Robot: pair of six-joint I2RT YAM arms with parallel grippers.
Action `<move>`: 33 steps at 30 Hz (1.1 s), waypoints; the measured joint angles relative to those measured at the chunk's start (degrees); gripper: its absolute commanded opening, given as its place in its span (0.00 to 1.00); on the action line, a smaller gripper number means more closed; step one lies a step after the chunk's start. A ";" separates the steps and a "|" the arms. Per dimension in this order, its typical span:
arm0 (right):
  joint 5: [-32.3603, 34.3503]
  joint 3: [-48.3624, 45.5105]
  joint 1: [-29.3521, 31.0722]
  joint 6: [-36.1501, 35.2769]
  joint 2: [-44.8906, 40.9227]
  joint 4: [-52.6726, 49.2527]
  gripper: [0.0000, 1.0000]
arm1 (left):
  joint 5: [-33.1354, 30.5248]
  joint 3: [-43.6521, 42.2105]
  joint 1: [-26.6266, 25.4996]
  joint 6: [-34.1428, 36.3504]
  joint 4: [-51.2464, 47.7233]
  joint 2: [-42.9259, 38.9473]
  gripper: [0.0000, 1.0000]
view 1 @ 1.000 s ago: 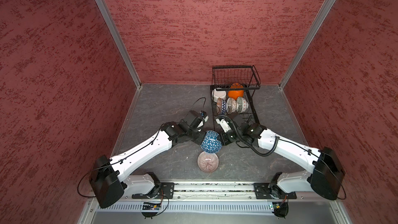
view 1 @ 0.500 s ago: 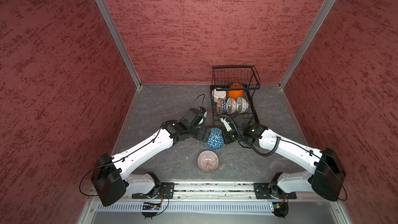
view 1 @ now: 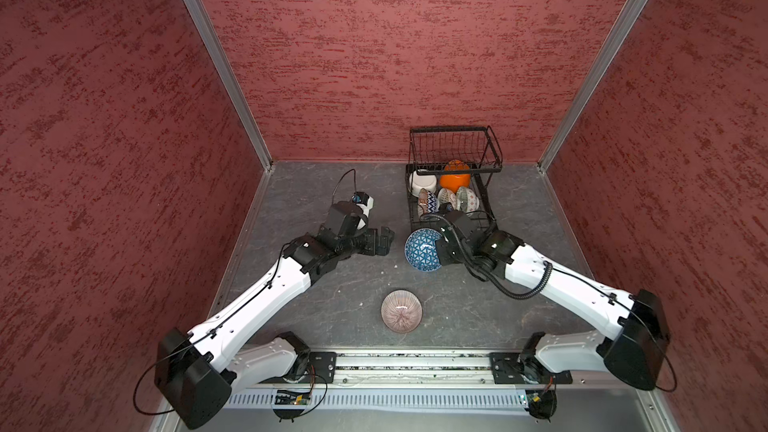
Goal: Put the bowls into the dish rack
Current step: 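Carry the blue bowl to the rack with the right gripper while the left withdraws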
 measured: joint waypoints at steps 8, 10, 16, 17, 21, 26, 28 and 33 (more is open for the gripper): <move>14.27 5.75 -0.17 2.19 1.40 -4.61 0.00 | 5.01 -2.51 1.31 -1.38 3.41 -1.92 1.00; 17.88 6.67 -0.33 2.58 2.56 -5.29 0.00 | 5.75 -2.73 1.70 -1.44 4.09 -1.90 0.99; 27.23 7.04 -1.01 2.45 5.68 -6.40 0.00 | 7.69 -3.74 3.21 -1.53 5.09 -1.92 0.99; 28.48 7.04 -1.14 2.21 5.92 -6.38 0.00 | 7.91 -3.87 3.48 -1.53 5.33 -1.92 1.00; 34.07 6.32 -1.90 0.98 6.14 -5.84 0.00 | 9.05 -4.33 5.01 -1.53 6.27 -1.90 0.99; 40.04 3.02 -3.65 -0.33 6.14 -4.52 0.00 | 10.29 -4.76 7.06 -1.51 7.74 -1.86 0.99; 41.90 1.16 -4.35 -0.52 6.14 -4.20 0.00 | 10.86 -5.27 7.78 -1.51 8.41 -1.86 0.99; 45.11 -2.38 -5.70 -0.61 6.51 -2.40 0.00 | 12.66 -6.78 9.66 -1.46 10.21 -1.70 1.00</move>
